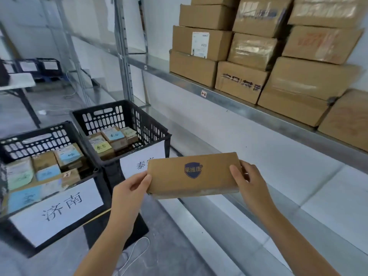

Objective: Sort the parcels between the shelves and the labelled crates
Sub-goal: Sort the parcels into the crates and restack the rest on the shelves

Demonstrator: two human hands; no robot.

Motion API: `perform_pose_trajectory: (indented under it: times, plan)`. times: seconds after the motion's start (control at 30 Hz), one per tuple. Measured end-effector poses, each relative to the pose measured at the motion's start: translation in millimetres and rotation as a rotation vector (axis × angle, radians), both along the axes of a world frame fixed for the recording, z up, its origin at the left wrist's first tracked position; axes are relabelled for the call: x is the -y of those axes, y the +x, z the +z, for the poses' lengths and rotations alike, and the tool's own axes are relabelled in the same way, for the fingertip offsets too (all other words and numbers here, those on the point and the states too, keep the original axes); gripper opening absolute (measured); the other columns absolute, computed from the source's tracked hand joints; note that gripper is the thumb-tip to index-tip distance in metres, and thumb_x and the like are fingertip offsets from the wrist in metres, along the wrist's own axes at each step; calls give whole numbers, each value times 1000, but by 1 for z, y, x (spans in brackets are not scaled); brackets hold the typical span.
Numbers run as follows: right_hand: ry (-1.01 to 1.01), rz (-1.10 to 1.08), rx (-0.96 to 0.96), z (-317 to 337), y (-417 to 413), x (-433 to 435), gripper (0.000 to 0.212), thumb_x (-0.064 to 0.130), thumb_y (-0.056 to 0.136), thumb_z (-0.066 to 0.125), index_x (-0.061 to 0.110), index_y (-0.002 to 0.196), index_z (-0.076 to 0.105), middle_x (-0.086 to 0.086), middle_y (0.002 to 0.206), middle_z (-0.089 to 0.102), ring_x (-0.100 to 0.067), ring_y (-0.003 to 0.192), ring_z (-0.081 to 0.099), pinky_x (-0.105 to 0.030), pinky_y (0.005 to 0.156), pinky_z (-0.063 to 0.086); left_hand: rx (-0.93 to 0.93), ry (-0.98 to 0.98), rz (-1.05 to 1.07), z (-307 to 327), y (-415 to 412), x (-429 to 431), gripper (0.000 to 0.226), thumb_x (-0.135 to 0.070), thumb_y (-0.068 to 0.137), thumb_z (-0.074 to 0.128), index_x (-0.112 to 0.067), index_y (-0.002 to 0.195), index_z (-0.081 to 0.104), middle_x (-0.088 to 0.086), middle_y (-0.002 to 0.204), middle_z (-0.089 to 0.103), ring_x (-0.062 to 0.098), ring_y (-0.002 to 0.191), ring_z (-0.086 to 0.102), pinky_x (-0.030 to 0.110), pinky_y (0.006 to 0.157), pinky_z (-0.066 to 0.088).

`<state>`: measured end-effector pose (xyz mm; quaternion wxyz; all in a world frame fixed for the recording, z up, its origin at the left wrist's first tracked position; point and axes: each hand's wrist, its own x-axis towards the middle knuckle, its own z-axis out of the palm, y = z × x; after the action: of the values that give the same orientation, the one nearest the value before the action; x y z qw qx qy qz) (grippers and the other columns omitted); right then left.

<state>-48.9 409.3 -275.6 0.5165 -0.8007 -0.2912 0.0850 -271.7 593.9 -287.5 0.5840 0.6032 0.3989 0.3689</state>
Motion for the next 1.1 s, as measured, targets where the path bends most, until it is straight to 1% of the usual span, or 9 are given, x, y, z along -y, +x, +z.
perform_pose_trajectory:
  times: [0.13, 0.3, 0.4, 0.53, 0.63, 0.73, 0.93, 1.03, 1.1]
  plan:
    - [-114, 77, -26, -26, -8, -25, 27, 39, 94, 63, 20, 112, 67, 11, 102, 69, 2, 91, 62, -13, 70, 42, -71, 24, 44, -20, -32, -13, 31, -12, 93, 67, -42, 93, 74, -22, 91, 75, -2, 85, 68, 28, 84, 54]
    - [-67, 98, -180, -47, -29, -53, 23, 39, 91, 68, 20, 105, 70, 12, 95, 73, 0, 90, 68, -15, 73, 50, -164, 87, 138, -32, -56, -29, 42, -8, 91, 68, -50, 91, 69, -8, 97, 66, 9, 86, 64, 26, 79, 51]
    - [-26, 78, -250, -52, -41, -69, 21, 44, 93, 62, 23, 95, 64, 7, 97, 70, -14, 97, 68, -38, 88, 56, -139, -3, 148, -37, -68, -39, 30, -6, 90, 68, -36, 90, 74, 3, 91, 67, 23, 87, 66, 28, 75, 51]
    - [14, 46, -255, -41, -54, -93, 38, 56, 89, 55, 19, 84, 50, 1, 91, 59, -22, 92, 64, -50, 89, 57, -64, -140, 155, -39, -78, -56, 13, -13, 97, 60, -16, 89, 70, 7, 97, 72, 28, 95, 71, 39, 92, 54]
    - [-7, 17, -317, -32, -64, -118, 47, 65, 84, 52, 18, 84, 48, 2, 86, 54, -16, 84, 58, -49, 92, 54, -57, -157, 148, -37, -90, -73, 19, -20, 100, 53, -11, 88, 65, 11, 99, 73, 31, 101, 69, 48, 99, 51]
    - [-7, 52, -498, -27, -74, -144, 51, 62, 91, 51, 14, 105, 57, -6, 107, 65, -22, 102, 64, -51, 97, 52, -28, -168, 174, -30, -108, -94, 24, -26, 101, 53, -9, 87, 64, 8, 98, 75, 25, 96, 72, 51, 101, 50]
    - [82, 114, -669, -13, -104, -193, 37, 58, 95, 51, 27, 106, 68, 5, 92, 78, -12, 85, 74, -33, 74, 54, 13, -155, 163, -28, -148, -141, 29, -26, 96, 63, -21, 67, 62, 5, 91, 75, 28, 102, 68, 49, 100, 50]
    - [48, 121, -658, -13, -119, -213, 39, 43, 97, 57, 13, 121, 59, -7, 111, 73, -19, 105, 68, -33, 82, 53, 41, -194, 145, -32, -167, -162, 29, -23, 95, 63, -23, 66, 61, 6, 91, 74, 32, 104, 67, 46, 98, 51]
    - [50, 115, -622, -14, -128, -227, 39, 41, 97, 58, 9, 119, 55, -11, 117, 67, -23, 113, 62, -37, 86, 51, 72, -225, 109, -34, -179, -175, 24, -28, 95, 62, -20, 72, 63, 4, 93, 76, 28, 103, 69, 48, 103, 49]
